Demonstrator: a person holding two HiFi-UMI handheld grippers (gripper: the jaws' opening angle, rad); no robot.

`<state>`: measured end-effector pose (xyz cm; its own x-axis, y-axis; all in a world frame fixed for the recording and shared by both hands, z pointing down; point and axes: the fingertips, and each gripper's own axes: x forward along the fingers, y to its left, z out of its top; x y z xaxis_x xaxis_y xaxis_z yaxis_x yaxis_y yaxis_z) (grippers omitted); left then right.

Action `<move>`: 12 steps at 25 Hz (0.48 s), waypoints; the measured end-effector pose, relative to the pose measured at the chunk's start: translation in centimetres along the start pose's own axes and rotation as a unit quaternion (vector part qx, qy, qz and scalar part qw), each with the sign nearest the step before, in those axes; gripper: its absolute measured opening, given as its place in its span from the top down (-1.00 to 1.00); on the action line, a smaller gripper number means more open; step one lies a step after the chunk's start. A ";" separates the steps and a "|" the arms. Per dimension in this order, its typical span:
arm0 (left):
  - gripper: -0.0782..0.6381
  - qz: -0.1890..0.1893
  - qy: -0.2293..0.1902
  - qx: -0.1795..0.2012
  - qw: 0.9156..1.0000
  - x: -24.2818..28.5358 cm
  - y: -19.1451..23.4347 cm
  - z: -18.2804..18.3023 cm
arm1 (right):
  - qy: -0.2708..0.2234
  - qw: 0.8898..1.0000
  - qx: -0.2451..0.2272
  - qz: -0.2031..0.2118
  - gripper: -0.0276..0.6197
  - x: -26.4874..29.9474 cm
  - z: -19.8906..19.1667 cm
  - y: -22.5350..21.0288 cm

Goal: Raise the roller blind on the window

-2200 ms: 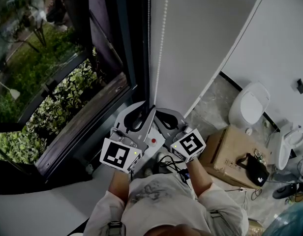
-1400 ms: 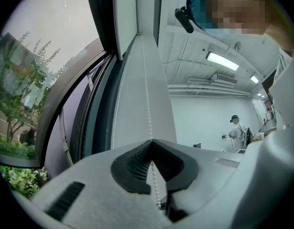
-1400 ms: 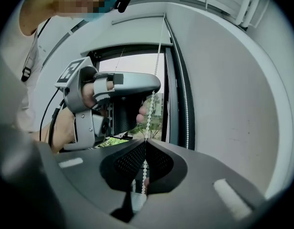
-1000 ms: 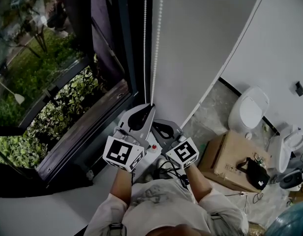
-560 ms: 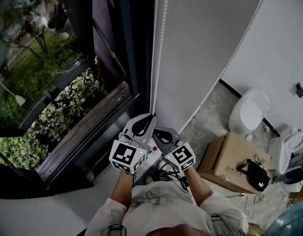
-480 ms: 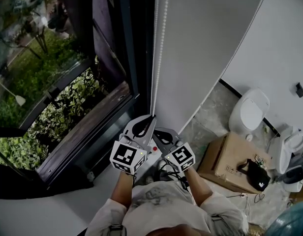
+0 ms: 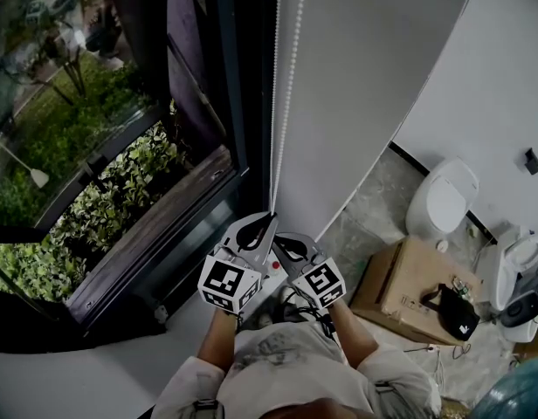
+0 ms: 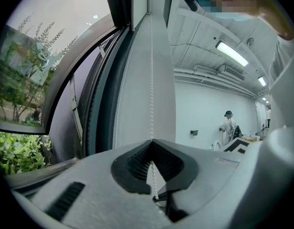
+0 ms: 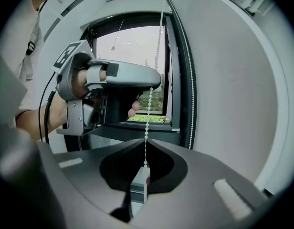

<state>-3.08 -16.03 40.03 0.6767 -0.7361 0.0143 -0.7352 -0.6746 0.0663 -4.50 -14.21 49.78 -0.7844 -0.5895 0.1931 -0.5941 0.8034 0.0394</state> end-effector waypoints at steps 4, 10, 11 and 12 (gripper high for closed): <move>0.75 0.003 -0.001 -0.003 1.000 0.0 0.0 -0.2 | 0.001 1.000 -0.009 0.004 0.86 -0.5 0.0 0.3; 0.75 0.004 -0.001 0.000 1.000 0.0 0.0 -0.1 | -0.032 0.999 0.016 0.022 0.80 -2.2 1.9 0.3; 0.75 0.004 -0.001 0.000 1.000 0.0 0.0 -0.1 | -0.039 0.999 0.022 0.024 0.79 -2.5 2.4 0.1; 0.75 0.004 -0.002 0.000 1.000 0.0 0.1 -0.1 | -0.044 0.998 0.027 0.024 0.77 -2.9 3.1 -0.1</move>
<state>-3.13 -16.07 40.09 0.6705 -0.7418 0.0112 -0.7408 -0.6686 0.0652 -2.69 -12.84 46.20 -0.8236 -0.5572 0.1059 -0.5621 0.8268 -0.0212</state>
